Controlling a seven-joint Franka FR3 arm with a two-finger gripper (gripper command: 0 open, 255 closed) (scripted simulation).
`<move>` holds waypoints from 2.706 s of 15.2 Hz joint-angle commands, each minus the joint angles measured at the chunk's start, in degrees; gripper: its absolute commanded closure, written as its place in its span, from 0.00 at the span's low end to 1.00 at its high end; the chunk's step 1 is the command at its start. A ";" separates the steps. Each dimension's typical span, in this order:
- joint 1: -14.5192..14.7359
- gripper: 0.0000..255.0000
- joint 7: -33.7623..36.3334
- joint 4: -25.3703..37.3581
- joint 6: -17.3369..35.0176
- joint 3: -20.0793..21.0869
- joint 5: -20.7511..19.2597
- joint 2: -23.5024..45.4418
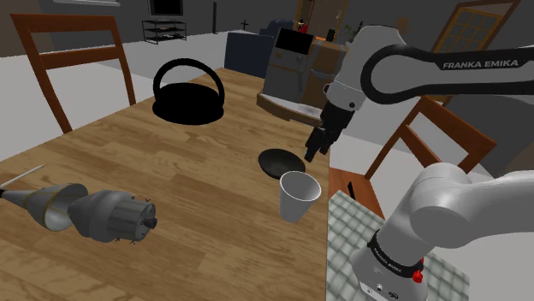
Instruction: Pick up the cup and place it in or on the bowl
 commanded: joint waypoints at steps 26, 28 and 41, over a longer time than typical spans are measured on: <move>4.07 1.00 -1.59 -11.49 14.36 0.26 6.03 3.26; 4.07 1.00 -1.59 -11.48 14.36 0.26 6.03 3.26; 3.06 1.00 0.67 -4.52 2.38 0.12 4.25 -1.89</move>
